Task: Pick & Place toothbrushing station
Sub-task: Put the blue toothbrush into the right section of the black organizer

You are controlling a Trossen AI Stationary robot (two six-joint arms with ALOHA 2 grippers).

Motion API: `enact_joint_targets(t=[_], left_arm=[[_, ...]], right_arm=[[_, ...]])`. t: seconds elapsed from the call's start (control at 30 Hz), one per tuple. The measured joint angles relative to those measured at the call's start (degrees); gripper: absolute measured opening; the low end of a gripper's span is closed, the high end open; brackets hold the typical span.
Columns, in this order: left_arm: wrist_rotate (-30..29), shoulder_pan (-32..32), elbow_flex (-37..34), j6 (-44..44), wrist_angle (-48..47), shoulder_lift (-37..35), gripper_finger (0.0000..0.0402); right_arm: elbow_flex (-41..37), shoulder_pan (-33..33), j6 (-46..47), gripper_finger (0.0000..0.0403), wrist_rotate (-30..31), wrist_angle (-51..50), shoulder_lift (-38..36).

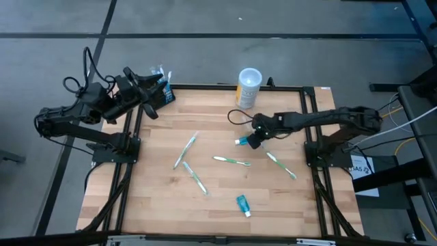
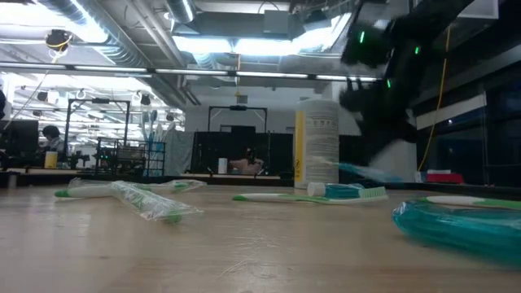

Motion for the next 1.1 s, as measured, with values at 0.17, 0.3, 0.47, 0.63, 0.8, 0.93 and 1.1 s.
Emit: enact_joint_targets(t=[0.17,0.3,0.47,0.63,0.8,0.93,1.1], left_arm=[[-5.84,-0.07,-0.02,-4.04,-13.64,-2.03,0.0129],[-5.91,-0.05,-0.02,-9.97,-21.34,-2.58,0.0130],[-5.36,-0.04,-0.02,-11.71,-23.13,-2.18,0.0130],[-4.76,-0.04,-0.02,-11.15,-23.09,-1.96,0.0130],[-4.20,-0.32,-0.02,-12.07,-23.11,-1.96,0.0130],[-4.22,-1.11,-0.02,-13.42,-23.11,-1.96,0.0130],[-4.20,-2.12,-0.02,-13.55,-23.09,-1.96,0.0130]], right_arm=[[0.06,6.36,0.83,0.0002,5.26,17.15,-11.07],[1.24,8.89,-0.30,0.0001,9.57,23.45,-18.31],[5.87,8.39,0.83,0.0005,5.78,6.94,-17.65],[8.38,7.71,1.15,0.0037,-0.85,-0.03,-10.88],[8.76,4.29,1.33,0.0086,-8.28,-1.02,-4.25],[11.79,3.84,-1.90,0.0111,-5.68,0.38,-2.85],[14.30,0.87,-6.40,0.0111,-7.42,-3.75,1.81]])
